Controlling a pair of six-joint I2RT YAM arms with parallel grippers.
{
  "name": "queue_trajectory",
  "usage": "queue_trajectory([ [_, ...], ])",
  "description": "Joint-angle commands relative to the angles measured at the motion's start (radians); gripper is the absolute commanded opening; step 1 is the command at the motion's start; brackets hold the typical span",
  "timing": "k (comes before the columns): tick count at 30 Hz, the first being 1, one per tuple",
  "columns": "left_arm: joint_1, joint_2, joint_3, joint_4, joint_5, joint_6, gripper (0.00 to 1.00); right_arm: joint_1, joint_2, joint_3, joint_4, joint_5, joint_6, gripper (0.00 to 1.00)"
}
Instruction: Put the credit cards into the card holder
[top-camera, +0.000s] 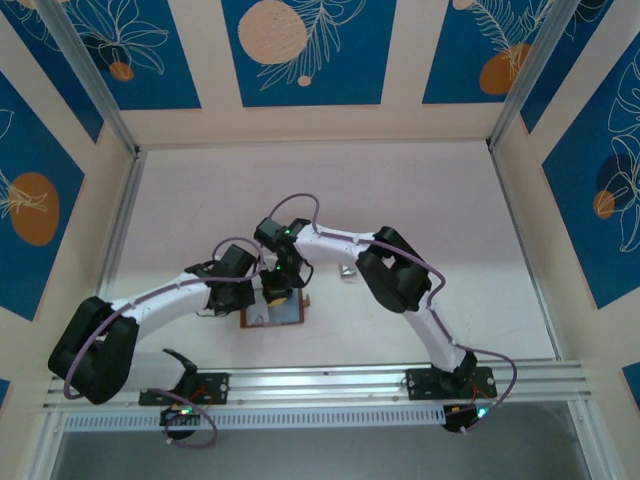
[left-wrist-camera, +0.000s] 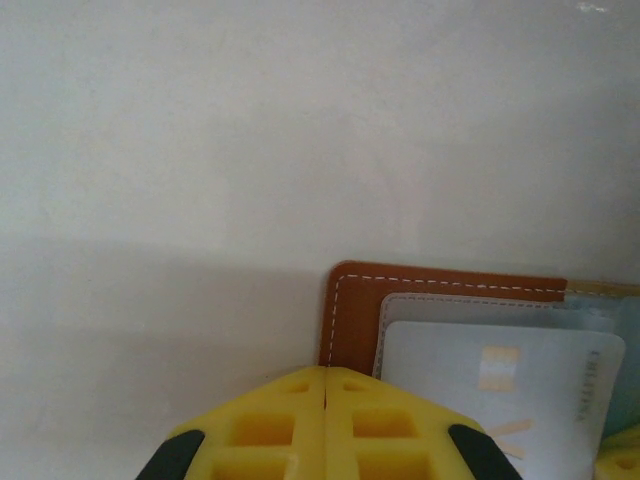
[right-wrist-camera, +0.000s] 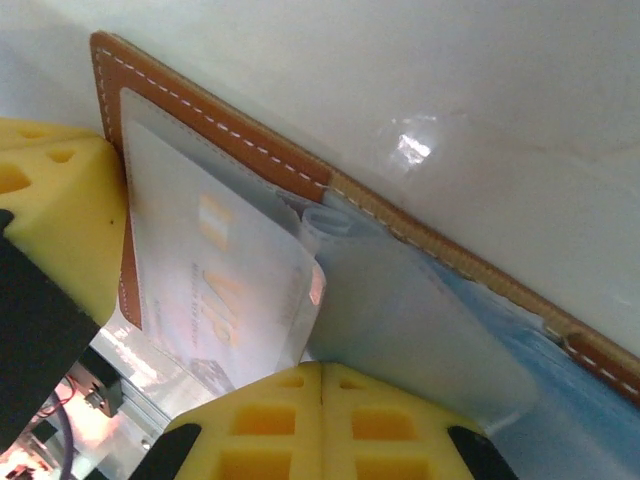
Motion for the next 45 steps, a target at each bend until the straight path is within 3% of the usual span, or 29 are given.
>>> queue_trajectory([
  [1, -0.028, 0.036, -0.057, 0.029, 0.019, -0.022, 0.00, 0.014, 0.034, -0.018, 0.063, -0.058, 0.048, 0.00],
  [14, -0.033, 0.004, -0.061, 0.014, 0.011, -0.032, 0.01, -0.023, -0.110, -0.096, -0.022, 0.096, 0.004, 0.00],
  [34, -0.032, 0.001, -0.074, 0.017, 0.020, -0.019, 0.01, 0.017, -0.092, -0.107, -0.032, 0.070, -0.002, 0.00],
  [42, -0.033, 0.002, -0.076, 0.021, 0.023, -0.018, 0.01, 0.025, -0.155, -0.110, -0.055, 0.174, 0.009, 0.00],
  [45, -0.033, 0.005, -0.076, 0.031, 0.029, -0.017, 0.01, 0.004, -0.149, -0.115, -0.062, 0.158, 0.004, 0.01],
])
